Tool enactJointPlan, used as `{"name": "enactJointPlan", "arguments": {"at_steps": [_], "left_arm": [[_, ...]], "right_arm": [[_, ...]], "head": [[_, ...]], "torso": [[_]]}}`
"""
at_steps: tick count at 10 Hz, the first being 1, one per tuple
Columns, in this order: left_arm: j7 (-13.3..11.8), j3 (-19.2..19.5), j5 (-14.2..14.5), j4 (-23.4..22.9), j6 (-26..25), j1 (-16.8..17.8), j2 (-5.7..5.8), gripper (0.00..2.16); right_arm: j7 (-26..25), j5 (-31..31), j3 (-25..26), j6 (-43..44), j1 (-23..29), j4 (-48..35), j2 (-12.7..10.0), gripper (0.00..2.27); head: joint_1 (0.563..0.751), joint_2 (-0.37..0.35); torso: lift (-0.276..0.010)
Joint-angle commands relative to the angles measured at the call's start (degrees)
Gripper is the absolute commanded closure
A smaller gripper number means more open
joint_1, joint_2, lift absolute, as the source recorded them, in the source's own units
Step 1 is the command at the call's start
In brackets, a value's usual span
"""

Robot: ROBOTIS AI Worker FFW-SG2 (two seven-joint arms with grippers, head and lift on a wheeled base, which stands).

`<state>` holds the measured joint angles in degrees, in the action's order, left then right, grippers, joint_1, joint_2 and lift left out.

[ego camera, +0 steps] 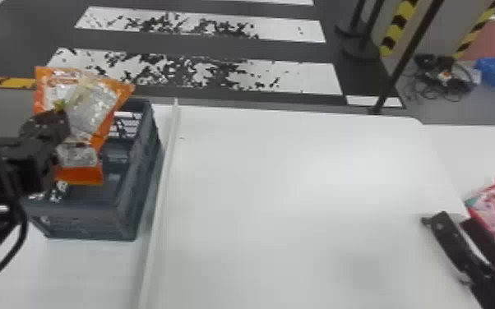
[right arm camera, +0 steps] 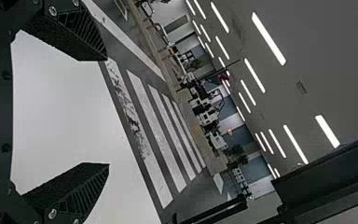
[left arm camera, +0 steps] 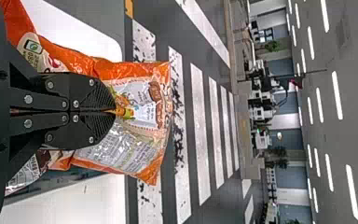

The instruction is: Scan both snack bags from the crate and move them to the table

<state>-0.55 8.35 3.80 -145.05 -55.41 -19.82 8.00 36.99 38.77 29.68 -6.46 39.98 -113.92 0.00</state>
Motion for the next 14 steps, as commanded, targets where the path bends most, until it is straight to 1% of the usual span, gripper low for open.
{"name": "enactJointPlan", "arguments": {"at_steps": [1,2,3,4,5,6,7,8,9,10,11,12,13,14], "left_arm": [[-1.3,-2.8,0.0,-2.4,-1.0,-0.7,-0.09,2.13],[-2.3,-6.2,0.0,-2.0,-0.8,-0.8,-0.61,2.13],[-2.7,-11.1,-0.2,-0.6,0.1,-0.8,-0.61,2.13],[-3.4,-16.3,-0.3,1.6,3.6,-0.8,-0.61,2.13],[-4.3,-20.9,-0.4,6.1,11.5,-0.8,-0.61,2.13],[-5.4,-25.3,-1.3,12.3,23.1,-0.7,-0.61,2.13],[-8.1,-29.0,-1.3,17.9,27.2,0.5,-0.79,2.13],[-10.0,-32.7,-1.3,22.9,29.8,1.4,-1.32,2.13],[-10.9,-35.9,-1.3,27.9,33.1,2.2,-1.58,2.13],[-12.9,-38.4,-0.7,32.5,37.2,2.6,-1.76,2.13],[-15.8,-40.3,0.9,37.1,41.6,3.4,-2.28,2.13],[-17.0,-42.6,1.4,40.8,42.4,4.8,-2.55,2.13],[-17.0,-43.6,2.0,43.7,43.7,5.1,-3.43,2.13],[-17.0,-44.0,2.1,46.3,44.2,5.8,-3.60,2.13]], "right_arm": [[-0.8,-1.1,0.3,0.0,-0.9,0.3,-0.1,0.12],[-1.0,-1.5,0.2,0.0,-1.3,0.6,-0.1,0.12],[-1.1,-2.5,-0.1,0.0,-1.4,0.6,-0.1,0.12],[-1.2,-3.1,-0.1,0.5,-1.5,1.1,-0.1,0.12],[-1.2,-3.5,0.4,0.5,-1.9,2.2,-0.1,0.12],[-1.1,-3.6,0.6,0.5,-1.7,2.4,-0.1,0.12],[-1.1,-3.6,0.6,0.5,-1.5,2.0,-0.1,0.09],[-1.2,-3.6,0.6,0.5,-1.5,1.5,-0.1,0.10],[-1.2,-3.7,0.6,0.5,-1.4,1.1,-0.1,0.10],[-1.4,-3.7,0.6,0.7,-1.5,1.0,-0.1,0.11],[-1.6,-3.7,0.5,0.7,-1.6,0.7,-0.1,0.11],[-1.6,-3.1,0.6,0.7,-1.6,0.4,-0.1,0.11],[-1.5,-2.6,0.7,0.9,-1.6,0.3,-0.1,0.11],[-1.5,-2.0,1.1,0.9,-1.6,0.4,-0.1,0.11]], "head": [[0.695,-0.099],[0.695,-0.138],[0.695,-0.164],[0.695,-0.217],[0.695,-0.287],[0.695,-0.322],[0.695,-0.350],[0.695,-0.350],[0.695,-0.350],[0.695,-0.350],[0.695,-0.350],[0.695,-0.350],[0.695,-0.350],[0.695,-0.350]], "torso": [[-0.087],[-0.087],[-0.087],[-0.087],[-0.087],[-0.087],[-0.087],[-0.087],[-0.087],[-0.087],[-0.087],[-0.087],[-0.087],[-0.087]]}}
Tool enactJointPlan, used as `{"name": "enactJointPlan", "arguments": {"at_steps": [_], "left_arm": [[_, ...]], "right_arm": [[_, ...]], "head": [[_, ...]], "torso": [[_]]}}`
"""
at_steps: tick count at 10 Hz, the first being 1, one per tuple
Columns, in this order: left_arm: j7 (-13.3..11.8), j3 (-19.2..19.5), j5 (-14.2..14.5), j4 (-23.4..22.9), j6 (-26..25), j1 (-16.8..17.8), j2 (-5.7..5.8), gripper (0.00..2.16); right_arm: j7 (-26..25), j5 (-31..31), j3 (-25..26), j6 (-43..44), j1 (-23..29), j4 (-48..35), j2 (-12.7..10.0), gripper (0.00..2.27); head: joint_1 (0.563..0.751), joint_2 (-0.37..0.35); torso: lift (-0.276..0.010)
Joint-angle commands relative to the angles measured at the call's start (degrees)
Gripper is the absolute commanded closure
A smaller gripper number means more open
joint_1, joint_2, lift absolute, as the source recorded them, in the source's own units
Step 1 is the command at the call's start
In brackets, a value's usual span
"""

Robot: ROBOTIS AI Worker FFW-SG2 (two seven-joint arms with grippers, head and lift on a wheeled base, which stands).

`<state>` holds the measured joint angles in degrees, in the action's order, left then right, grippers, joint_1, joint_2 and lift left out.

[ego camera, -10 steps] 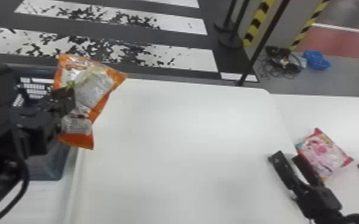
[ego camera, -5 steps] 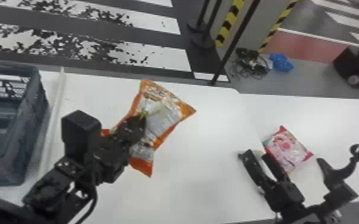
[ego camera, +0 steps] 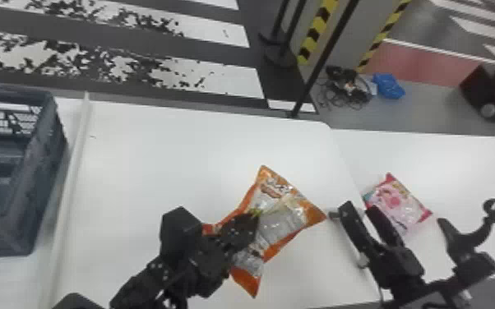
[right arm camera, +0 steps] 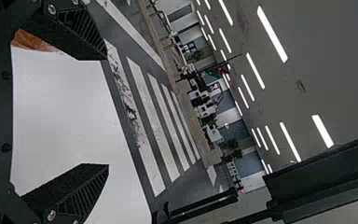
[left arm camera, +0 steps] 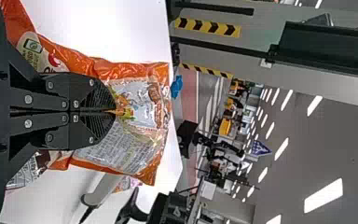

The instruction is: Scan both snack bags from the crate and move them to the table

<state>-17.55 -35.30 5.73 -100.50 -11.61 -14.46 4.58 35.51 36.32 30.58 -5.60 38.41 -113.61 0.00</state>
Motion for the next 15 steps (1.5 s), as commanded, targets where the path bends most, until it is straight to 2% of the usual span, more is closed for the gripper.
{"name": "enactJointPlan", "arguments": {"at_steps": [1,2,3,4,5,6,7,9,10,11,14,15], "left_arm": [[0.1,-0.6,-0.2,5.3,3.6,1.5,-0.27,2.13],[-1.4,-0.6,0.0,10.2,6.7,3.8,-0.36,2.09],[-3.0,-0.6,0.1,13.2,9.4,4.9,-1.32,2.04],[-3.0,-0.6,-0.2,13.8,9.2,5.3,-2.03,1.56],[-2.9,-0.7,-0.7,13.8,8.7,5.3,-2.38,0.11],[-2.2,-1.1,-2.3,13.8,7.4,5.4,-2.82,0.00],[-1.2,-1.1,-2.6,13.6,6.6,5.5,-2.91,0.04],[1.8,-0.5,-2.8,10.6,6.6,5.0,-2.29,0.07],[3.6,0.6,-2.8,7.8,6.7,3.8,-1.59,0.07],[4.0,3.4,-3.1,4.1,6.9,1.9,-0.80,0.07],[4.5,17.4,-1.7,-7.9,8.5,-4.5,2.28,0.06],[4.5,23.0,2.2,-10.5,8.7,-6.6,2.46,0.06]], "right_arm": [[0.1,1.1,0.8,0.0,0.0,0.1,-0.1,0.11],[0.1,1.7,1.0,0.0,0.0,0.1,-0.1,0.11],[0.2,1.8,1.0,0.0,0.0,0.3,-0.1,0.11],[0.2,1.8,0.9,0.0,0.0,0.4,-0.1,0.11],[0.3,1.8,0.9,0.0,-0.2,0.5,-0.1,0.11],[0.4,1.8,0.9,0.0,-0.4,0.8,-0.1,0.11],[0.5,1.7,0.8,0.0,-0.4,0.8,-0.1,0.11],[1.1,1.3,1.6,-1.9,0.9,-1.3,-0.1,0.11],[1.4,1.6,3.0,-9.3,1.6,-2.8,-0.1,0.11],[1.5,1.7,4.1,-10.7,1.6,-2.8,-0.1,0.11],[1.8,0.7,4.6,-15.3,1.8,-2.3,-0.1,0.11],[1.8,-0.6,3.3,-15.5,2.1,-2.5,-0.1,0.11]], "head": [[0.695,-0.350],[0.695,-0.350],[0.695,-0.350],[0.695,-0.350],[0.695,-0.350],[0.695,-0.350],[0.695,-0.350],[0.695,-0.350],[0.695,-0.350],[0.695,-0.350],[0.695,-0.350],[0.695,-0.350]], "torso": [[-0.087],[-0.087],[-0.087],[-0.087],[-0.087],[-0.087],[-0.087],[-0.087],[-0.087],[-0.087],[-0.087],[-0.087]]}}
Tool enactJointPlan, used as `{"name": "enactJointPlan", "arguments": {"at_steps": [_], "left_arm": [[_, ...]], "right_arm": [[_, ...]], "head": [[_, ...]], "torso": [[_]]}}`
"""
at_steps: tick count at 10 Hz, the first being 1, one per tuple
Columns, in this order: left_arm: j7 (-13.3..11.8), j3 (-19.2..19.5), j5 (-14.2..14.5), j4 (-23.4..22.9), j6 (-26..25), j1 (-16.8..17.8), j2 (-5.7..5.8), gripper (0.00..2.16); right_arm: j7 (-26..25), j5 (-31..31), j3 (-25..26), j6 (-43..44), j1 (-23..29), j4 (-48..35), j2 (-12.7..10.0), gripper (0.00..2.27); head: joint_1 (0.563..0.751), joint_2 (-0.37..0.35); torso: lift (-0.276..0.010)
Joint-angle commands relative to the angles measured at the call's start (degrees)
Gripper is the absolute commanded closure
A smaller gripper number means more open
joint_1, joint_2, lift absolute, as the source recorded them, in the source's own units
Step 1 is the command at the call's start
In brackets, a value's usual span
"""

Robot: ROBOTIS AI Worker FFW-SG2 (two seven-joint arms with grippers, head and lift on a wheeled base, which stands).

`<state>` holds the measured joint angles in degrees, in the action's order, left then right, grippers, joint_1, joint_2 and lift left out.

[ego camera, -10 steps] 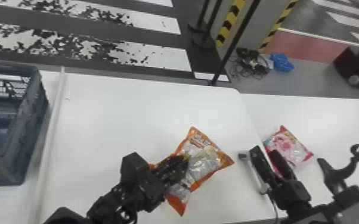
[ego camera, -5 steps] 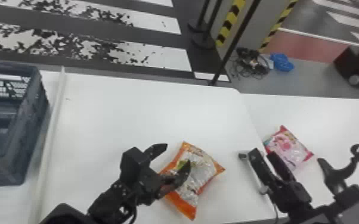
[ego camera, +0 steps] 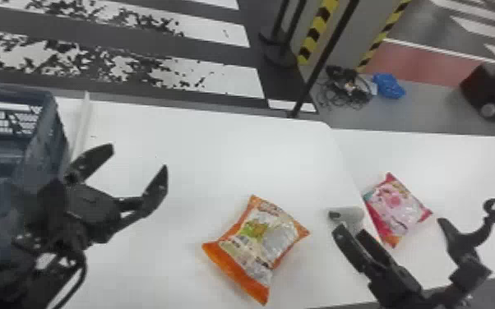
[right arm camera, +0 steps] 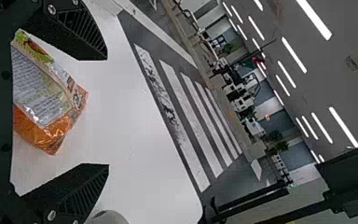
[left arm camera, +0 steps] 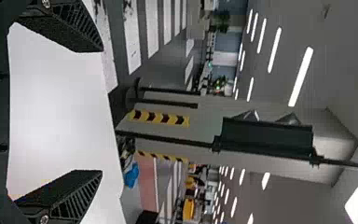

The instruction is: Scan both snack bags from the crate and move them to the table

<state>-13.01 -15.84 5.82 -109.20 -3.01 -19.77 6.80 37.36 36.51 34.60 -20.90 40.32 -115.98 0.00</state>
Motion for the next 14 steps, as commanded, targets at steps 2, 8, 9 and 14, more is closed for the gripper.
{"name": "enactJointPlan", "arguments": {"at_steps": [2,8,9,14], "left_arm": [[2.1,11.1,2.9,-8.3,1.3,-6.5,0.59,0.06],[2.7,23.9,7.8,-13.1,8.3,-17.4,0.41,0.06],[2.1,25.3,8.9,-13.1,10.6,-18.6,0.23,0.06],[0.6,26.7,12.7,-13.1,12.4,-20.2,-0.12,0.06]], "right_arm": [[0.0,-2.3,-2.5,-12.6,0.9,-4.1,-0.1,0.11],[2.6,-5.7,-12.5,-22.3,2.0,-10.3,-0.1,1.99],[3.5,-7.2,-14.8,-22.3,2.0,-11.5,-0.1,2.25],[1.4,-22.6,-31.2,-16.3,2.0,-7.5,-0.1,2.25]], "head": [[0.695,-0.350],[0.695,-0.010],[0.695,0.029],[0.695,0.325]], "torso": [[-0.087],[-0.087],[-0.087],[-0.087]]}}
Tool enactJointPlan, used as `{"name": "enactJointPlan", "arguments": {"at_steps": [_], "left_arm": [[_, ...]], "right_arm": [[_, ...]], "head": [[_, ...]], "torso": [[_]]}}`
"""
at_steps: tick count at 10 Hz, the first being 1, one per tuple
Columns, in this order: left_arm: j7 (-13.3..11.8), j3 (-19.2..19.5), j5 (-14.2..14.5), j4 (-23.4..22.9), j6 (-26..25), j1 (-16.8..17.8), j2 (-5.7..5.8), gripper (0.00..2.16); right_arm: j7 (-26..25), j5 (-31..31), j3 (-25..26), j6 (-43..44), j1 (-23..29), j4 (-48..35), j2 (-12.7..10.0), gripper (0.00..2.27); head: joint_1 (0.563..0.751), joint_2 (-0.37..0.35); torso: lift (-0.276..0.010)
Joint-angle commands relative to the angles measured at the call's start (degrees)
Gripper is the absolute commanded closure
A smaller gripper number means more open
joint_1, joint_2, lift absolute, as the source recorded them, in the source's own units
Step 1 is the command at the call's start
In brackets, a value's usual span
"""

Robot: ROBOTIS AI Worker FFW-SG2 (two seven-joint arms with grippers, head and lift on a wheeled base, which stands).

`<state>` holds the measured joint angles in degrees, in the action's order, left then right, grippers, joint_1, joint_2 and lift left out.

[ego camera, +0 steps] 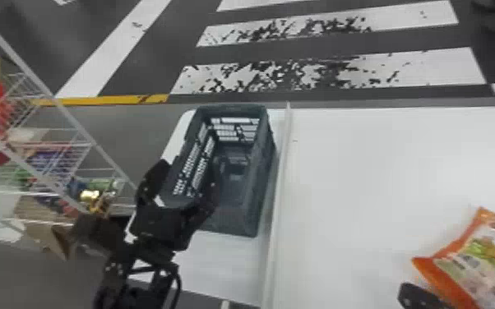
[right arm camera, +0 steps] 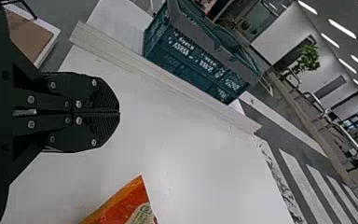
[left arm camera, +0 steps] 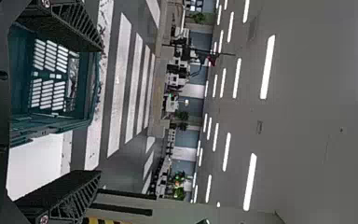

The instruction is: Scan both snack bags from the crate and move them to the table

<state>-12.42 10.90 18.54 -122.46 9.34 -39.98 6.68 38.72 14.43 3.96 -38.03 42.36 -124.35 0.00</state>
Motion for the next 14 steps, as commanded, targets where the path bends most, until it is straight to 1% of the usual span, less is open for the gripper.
{"name": "enactJointPlan", "arguments": {"at_steps": [1,2,3,4,5,6,9,10,12,13,14], "left_arm": [[-0.3,0.0,0.0,0.1,0.0,0.0,0.09,0.06],[-0.3,0.0,0.0,0.2,-0.2,0.2,0.09,0.06],[-0.4,0.0,0.3,0.2,-0.2,0.3,0.09,0.06],[-1.1,0.0,1.1,0.0,-0.2,0.3,0.09,0.06],[-1.2,-0.1,1.1,-0.3,-0.2,0.1,0.09,0.06],[-1.3,-0.1,1.1,-0.5,-0.2,0.0,0.09,0.06],[-1.5,0.1,1.1,-1.1,-0.2,-0.3,0.00,0.06],[-1.5,0.1,1.1,-1.6,-0.2,-0.4,0.00,0.06],[-1.5,0.0,1.1,-1.9,-0.2,-0.4,-0.09,0.06],[-1.5,-0.2,1.1,-1.9,-0.2,-0.4,-0.18,0.06],[-1.5,-0.2,1.1,-2.0,-0.2,-0.4,-0.18,0.06]], "right_arm": [[-0.8,-0.6,0.0,1.9,0.1,1.7,0.0,2.25],[-1.5,-0.6,1.1,2.9,0.4,2.0,0.1,2.25],[-2.3,-0.8,2.5,2.7,0.5,2.0,0.1,2.25],[-3.7,-1.4,3.7,2.6,0.5,2.6,0.2,2.25],[-4.5,-1.6,5.0,2.4,0.3,3.5,0.5,2.25],[-4.5,-1.6,6.6,2.4,-0.3,4.6,0.6,2.25],[-5.0,-1.2,11.2,1.9,-2.5,7.0,0.6,2.25],[-5.0,-0.3,12.7,1.9,-2.5,7.0,0.6,2.25],[-5.2,0.8,14.2,1.7,-3.1,7.3,0.5,2.25],[-4.8,1.4,14.7,1.5,-2.9,7.1,0.6,2.25],[-4.0,2.9,14.8,0.1,-1.4,4.6,0.6,2.25]], "head": [[0.695,0.337],[0.695,0.344],[0.695,0.329],[0.695,0.303],[0.695,0.268],[0.695,0.250],[0.695,0.160],[0.695,0.146],[0.695,0.090],[0.695,0.074],[0.695,0.063]], "torso": [[-0.087],[-0.087],[-0.087],[-0.087],[-0.087],[-0.087],[-0.087],[-0.087],[-0.087],[-0.087],[-0.087]]}}
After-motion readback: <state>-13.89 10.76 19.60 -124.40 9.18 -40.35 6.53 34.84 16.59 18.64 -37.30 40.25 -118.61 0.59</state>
